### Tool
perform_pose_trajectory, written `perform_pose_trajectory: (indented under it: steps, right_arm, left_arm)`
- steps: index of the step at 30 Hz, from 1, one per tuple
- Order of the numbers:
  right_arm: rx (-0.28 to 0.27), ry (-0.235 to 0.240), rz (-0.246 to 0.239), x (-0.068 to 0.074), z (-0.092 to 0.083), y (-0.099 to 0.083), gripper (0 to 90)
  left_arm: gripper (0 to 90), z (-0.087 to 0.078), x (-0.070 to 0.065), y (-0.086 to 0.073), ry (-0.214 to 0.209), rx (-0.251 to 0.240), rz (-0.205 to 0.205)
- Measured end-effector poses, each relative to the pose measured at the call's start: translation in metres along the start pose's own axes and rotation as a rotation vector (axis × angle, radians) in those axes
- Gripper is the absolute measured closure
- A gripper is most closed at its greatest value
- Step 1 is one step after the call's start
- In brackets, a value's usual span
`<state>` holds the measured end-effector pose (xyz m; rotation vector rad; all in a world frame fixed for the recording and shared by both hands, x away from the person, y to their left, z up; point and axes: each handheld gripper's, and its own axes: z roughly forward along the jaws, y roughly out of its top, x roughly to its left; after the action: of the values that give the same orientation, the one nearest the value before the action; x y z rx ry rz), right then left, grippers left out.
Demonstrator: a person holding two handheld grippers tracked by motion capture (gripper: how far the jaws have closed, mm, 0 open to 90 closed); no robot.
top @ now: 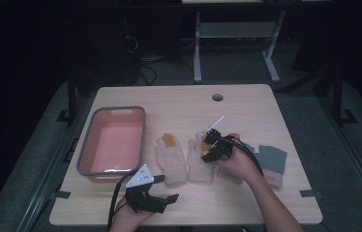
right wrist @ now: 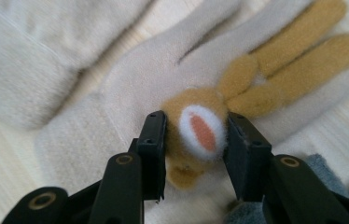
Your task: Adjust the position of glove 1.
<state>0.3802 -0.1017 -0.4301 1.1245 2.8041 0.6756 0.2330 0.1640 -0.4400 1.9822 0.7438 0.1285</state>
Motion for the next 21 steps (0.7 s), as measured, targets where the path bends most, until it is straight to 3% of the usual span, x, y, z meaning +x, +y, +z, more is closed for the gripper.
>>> perform_pose_trajectory:
  steps: [21]
  right_arm:
    - [-0.041,-0.01,-0.052,0.012,-0.038,0.013,62.1]
  left_arm:
    - [17.7,-0.004,0.0,0.0,0.007,0.0,-0.001]
